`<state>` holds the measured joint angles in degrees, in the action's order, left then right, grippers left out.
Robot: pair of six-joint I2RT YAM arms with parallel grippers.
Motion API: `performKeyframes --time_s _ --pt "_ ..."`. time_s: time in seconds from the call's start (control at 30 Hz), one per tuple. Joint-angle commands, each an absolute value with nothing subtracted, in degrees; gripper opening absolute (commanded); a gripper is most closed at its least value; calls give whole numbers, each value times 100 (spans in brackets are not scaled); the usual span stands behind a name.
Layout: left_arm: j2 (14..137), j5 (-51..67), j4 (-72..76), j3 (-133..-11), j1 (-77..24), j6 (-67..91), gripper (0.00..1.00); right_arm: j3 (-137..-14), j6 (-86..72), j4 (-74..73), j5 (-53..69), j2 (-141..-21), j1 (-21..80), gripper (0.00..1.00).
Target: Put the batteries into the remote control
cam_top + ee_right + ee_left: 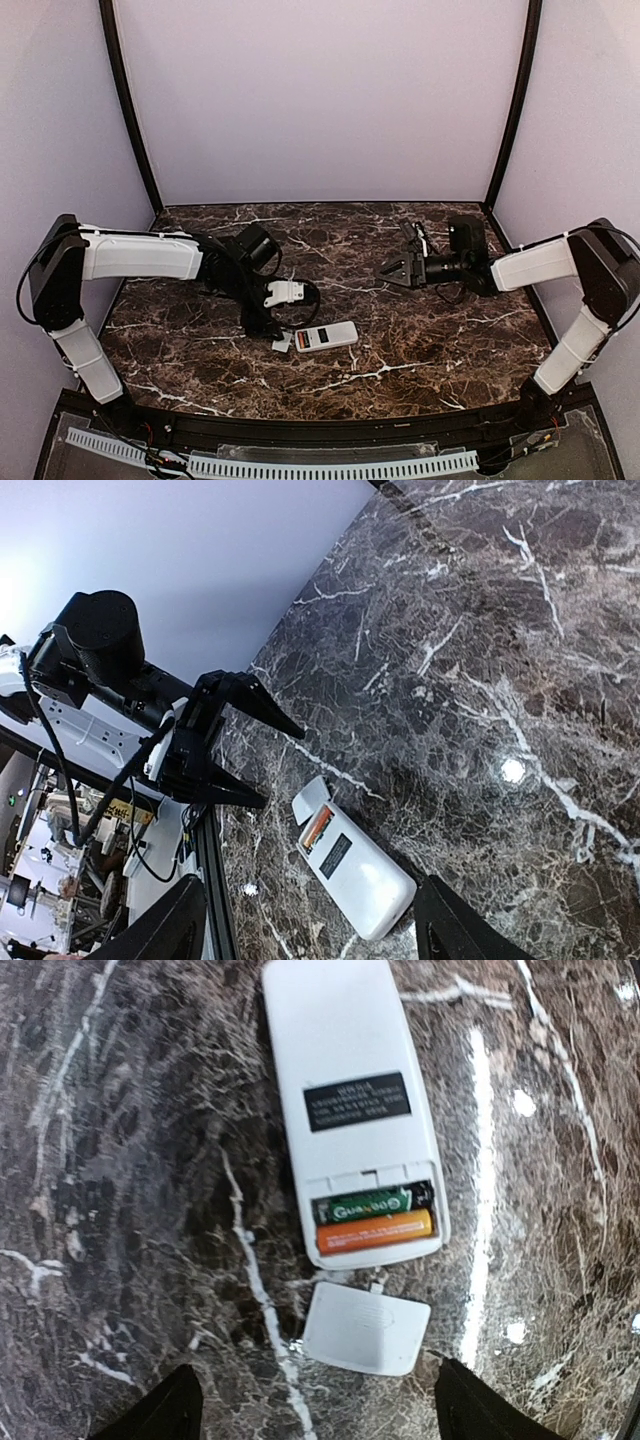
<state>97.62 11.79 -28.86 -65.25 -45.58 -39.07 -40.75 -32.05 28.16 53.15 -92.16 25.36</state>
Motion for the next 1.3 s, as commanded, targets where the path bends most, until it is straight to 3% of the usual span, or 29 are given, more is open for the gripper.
performKeyframes --time_s 0.0,0.23,0.7,1.03,1.27 --pt "9876 1302 -3182 -6283 -4533 -4567 78 -4169 -2948 2334 5532 -9544 2534 67" --pt "9989 1438 -2842 -6046 -4518 -4875 75 -4162 -3122 2626 5744 -9916 2625 58" --pt "10445 1604 -2761 -6262 -4518 -5250 70 -4201 -3340 3048 6135 -10104 2654 51" --pt "10443 1646 -3013 -6347 -4518 -4944 60 -4184 -3803 3489 6324 -10102 2786 33" --pt "10227 1632 -2898 -6163 -4518 -4662 54 -3981 -4906 4858 6524 -10415 2899 23"
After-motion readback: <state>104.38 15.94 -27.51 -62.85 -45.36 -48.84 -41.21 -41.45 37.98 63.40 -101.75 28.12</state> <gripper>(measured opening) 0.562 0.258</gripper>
